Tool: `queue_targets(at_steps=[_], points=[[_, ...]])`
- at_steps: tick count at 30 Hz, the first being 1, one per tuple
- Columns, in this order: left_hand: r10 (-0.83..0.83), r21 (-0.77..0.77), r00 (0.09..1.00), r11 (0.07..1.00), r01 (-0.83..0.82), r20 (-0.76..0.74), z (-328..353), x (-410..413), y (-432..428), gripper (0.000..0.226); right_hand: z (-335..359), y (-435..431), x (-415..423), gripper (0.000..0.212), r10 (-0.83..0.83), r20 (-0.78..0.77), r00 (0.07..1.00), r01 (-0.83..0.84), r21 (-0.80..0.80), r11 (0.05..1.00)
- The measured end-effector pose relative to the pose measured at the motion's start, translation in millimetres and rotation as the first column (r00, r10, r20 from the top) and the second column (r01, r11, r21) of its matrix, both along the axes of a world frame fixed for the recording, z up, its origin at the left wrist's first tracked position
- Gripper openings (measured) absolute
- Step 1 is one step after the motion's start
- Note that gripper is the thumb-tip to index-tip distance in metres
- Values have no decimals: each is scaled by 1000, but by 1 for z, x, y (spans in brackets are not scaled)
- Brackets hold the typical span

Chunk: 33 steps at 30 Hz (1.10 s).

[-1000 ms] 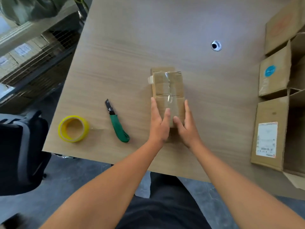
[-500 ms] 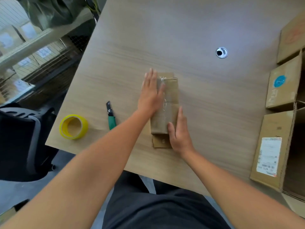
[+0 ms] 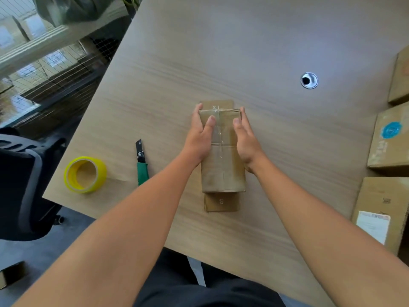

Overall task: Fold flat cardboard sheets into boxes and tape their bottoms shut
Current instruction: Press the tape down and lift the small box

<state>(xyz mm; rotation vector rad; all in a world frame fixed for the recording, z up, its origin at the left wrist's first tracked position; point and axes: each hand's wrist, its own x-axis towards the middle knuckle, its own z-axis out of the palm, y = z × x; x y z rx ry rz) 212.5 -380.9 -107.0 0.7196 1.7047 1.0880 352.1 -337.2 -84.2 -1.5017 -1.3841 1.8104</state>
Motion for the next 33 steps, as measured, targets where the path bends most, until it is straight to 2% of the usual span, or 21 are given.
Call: queue_targets(at_steps=[3,6,10,12,13,15,18,21,23,26,28,31,33], points=[[20,21,999,1000,-20,34,4,3,-1,66,-8,3,2,56,-17,3,1000,17,-62,998],[50,16,998,999,-51,28,9,6,-1,66,-4,7,-2,58,19,44,999,-17,-41,999],[65,-152,994,985,-78,-91,36,12,5,63,24,17,-6,60,87,179,980,-90,7,996],[90,-234,996,968,-94,-27,55,11,2,54,40,21,-6,59,86,229,970,-95,32,995],[102,-234,993,968,-86,59,66,11,-1,47,52,22,-3,62,65,241,968,-79,51,996],[100,-151,977,986,-72,188,90,9,-6,35,90,15,1,60,-12,211,977,-10,102,995],[60,63,961,995,-80,270,131,0,-15,31,150,-9,5,33,-175,9,985,169,206,964],[2,206,939,976,-78,345,160,-9,-33,26,187,-43,9,34,-259,-111,960,279,263,923],[-43,314,947,948,-62,318,167,-15,-47,25,195,-67,8,33,-284,-172,943,325,301,896],[-159,422,951,906,34,264,172,-27,-66,40,193,-98,5,37,-274,-176,945,324,416,850],[-238,415,956,897,150,170,167,-33,-80,44,182,-116,4,42,-289,-145,946,323,459,828],[-293,346,956,899,270,14,140,-39,-105,45,156,-144,1,52,-322,-95,942,333,399,854],[-324,311,945,896,318,-33,120,-43,-124,49,135,-162,3,61,-347,-99,933,359,346,867]])
